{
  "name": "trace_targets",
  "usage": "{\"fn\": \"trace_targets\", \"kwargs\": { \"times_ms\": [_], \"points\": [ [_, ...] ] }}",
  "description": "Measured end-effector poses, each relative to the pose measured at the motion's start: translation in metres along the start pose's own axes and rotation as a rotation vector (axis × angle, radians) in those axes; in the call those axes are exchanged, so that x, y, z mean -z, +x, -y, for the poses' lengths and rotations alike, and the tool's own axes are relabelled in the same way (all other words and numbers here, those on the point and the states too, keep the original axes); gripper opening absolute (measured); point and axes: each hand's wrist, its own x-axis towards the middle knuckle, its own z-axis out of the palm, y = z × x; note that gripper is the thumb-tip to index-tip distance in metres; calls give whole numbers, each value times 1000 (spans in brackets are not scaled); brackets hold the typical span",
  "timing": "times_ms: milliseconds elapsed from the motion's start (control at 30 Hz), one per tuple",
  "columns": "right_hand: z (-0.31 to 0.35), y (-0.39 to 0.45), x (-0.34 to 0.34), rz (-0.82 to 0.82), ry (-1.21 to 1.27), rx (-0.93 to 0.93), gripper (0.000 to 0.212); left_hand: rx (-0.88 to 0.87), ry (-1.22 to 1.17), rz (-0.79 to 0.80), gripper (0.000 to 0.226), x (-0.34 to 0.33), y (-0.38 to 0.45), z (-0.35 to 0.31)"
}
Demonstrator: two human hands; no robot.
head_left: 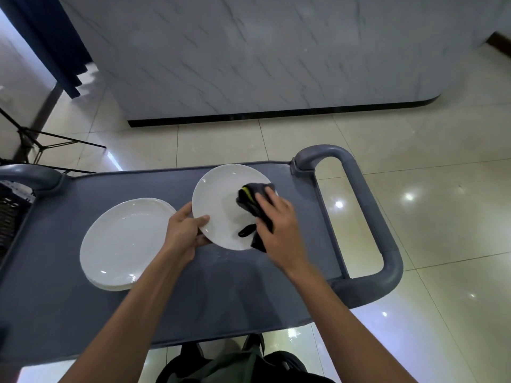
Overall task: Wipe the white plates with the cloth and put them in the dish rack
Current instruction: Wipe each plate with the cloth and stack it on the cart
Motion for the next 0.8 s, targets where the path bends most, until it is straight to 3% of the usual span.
{"fn": "trace_targets", "kwargs": {
  "times_ms": [133, 400, 800],
  "points": [
    [24, 12, -22, 117, -63, 161, 52, -35, 34, 89, 41, -5, -5, 3],
    [33, 43, -39, 185, -296, 350, 60, -96, 68, 143, 42, 1, -15, 4],
    [-4, 58, -12, 144, -414, 100, 63, -107, -80, -35, 44, 7, -17, 11]
  ]
}}
